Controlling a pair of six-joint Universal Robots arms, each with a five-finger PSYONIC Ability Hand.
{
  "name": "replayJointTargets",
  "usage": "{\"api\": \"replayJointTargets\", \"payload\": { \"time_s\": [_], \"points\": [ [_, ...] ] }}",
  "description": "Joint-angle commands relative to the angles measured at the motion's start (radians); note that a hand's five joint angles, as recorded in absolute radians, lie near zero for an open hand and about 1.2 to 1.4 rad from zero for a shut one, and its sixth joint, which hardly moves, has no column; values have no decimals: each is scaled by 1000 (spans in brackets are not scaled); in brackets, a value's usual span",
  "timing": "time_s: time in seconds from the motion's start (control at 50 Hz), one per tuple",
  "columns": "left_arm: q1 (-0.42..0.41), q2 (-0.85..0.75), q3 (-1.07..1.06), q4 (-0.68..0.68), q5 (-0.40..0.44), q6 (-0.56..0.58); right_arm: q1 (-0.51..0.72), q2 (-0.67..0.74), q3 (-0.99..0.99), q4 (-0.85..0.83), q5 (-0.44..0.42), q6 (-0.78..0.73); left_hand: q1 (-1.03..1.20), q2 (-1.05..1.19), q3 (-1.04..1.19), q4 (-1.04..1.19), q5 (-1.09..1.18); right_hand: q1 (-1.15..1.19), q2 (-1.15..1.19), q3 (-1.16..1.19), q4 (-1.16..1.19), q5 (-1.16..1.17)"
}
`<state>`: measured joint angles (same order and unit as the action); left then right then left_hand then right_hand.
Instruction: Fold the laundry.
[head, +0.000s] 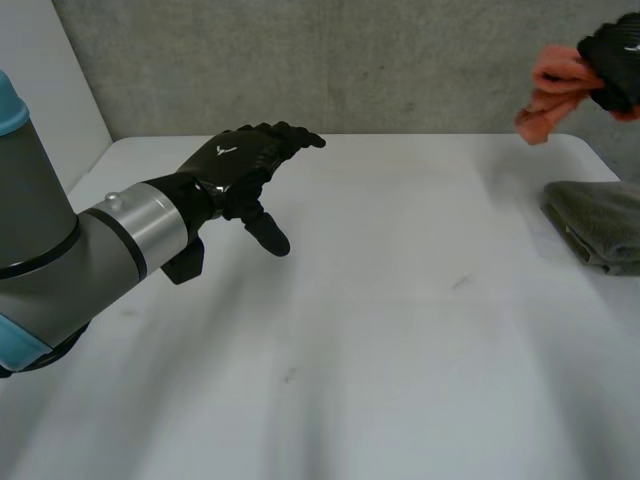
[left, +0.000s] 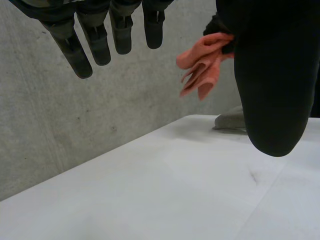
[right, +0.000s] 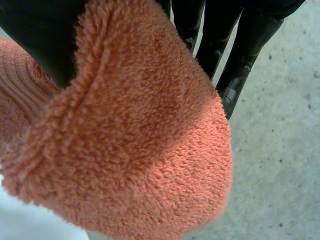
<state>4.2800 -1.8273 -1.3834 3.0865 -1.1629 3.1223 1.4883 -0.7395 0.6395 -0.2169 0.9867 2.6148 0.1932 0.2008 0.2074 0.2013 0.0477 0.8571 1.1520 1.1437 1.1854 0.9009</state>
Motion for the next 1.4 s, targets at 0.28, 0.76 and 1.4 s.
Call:
{"api": "replayJointTargets", "payload": {
  "time_s": [0.28,0.76,1.4],
  "points": [
    [-2,-29,-19,3,0,-1,-367,216,58,-4,-419,59,-6,-14,-20,-14,-35,539,244,253,211,321],
    [-2,-32,-8,3,-1,-1,-494,26,173,270,-411,-22,-6,-14,-20,-14,-35,-683,-977,-969,-1011,-901],
    [98,111,-9,63,-271,-68,136,-455,213,330,351,269,-18,-25,-32,-26,-47,-683,-977,-969,-1011,-901]
  ]
}}
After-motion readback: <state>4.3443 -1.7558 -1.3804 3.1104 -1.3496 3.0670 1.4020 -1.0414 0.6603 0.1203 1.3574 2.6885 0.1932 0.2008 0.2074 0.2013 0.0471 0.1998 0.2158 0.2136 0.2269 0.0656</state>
